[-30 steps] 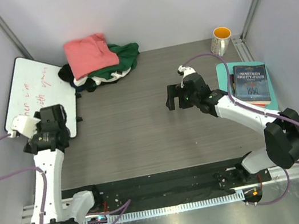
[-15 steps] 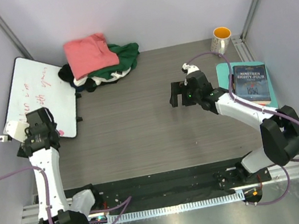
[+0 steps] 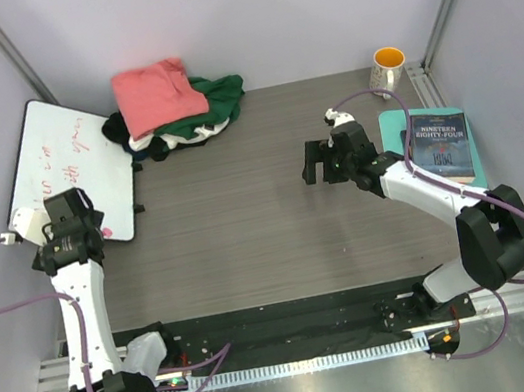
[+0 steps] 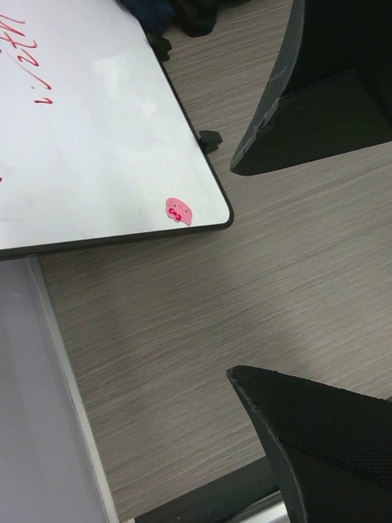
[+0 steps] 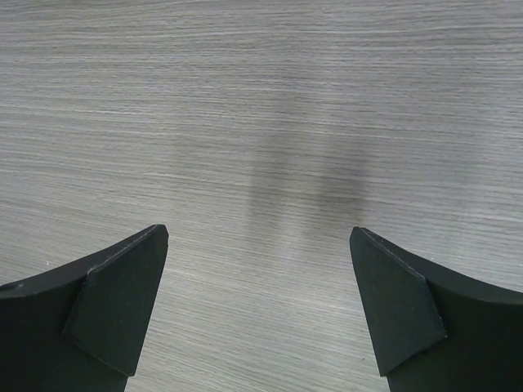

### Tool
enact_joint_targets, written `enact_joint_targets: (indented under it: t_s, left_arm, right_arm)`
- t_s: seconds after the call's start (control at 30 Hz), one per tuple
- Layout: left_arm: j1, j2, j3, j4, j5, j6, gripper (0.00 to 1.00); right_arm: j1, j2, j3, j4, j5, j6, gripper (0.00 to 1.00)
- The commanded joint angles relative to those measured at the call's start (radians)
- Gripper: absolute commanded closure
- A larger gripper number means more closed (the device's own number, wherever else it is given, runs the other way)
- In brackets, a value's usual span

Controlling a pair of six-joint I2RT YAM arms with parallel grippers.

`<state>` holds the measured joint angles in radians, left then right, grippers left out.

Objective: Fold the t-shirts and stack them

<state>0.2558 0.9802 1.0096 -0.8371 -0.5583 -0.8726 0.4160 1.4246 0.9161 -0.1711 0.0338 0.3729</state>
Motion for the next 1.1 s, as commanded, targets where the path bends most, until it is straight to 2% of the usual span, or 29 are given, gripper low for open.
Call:
enact_joint_targets:
  t_s: [0.0, 0.5, 0.67, 0.93, 1.07]
  left_arm:
    - [0.007, 0.002, 0.04, 0.016, 0.054, 0.027, 0.0]
    - [0.007, 0.006, 0.018, 0.041, 0.156, 0.078, 0.0]
    - [0.011, 0.003, -0.003, 0.023, 0.103, 0.089, 0.0]
    - [0.209, -0.031, -0.121, 0.116, 0.227, 0.073, 0.0]
    - [0.224, -0.046, -0.157, 0.135, 0.262, 0.06, 0.0]
  right_arm:
    - [0.001, -0.029, 0.001, -0.001, 0.002, 0.012, 0.0]
    - [0.001, -0.015, -0.008, -0.018, 0.008, 0.02, 0.0]
    - [0.0, 0.008, 0.036, -0.036, -0.02, 0.014, 0.0]
    - [0.001, -0.001, 0.087, -0.068, -0.02, -0.005, 0.0]
    - [0.001, -0.006, 0.078, -0.061, -0.057, -0.008, 0.0]
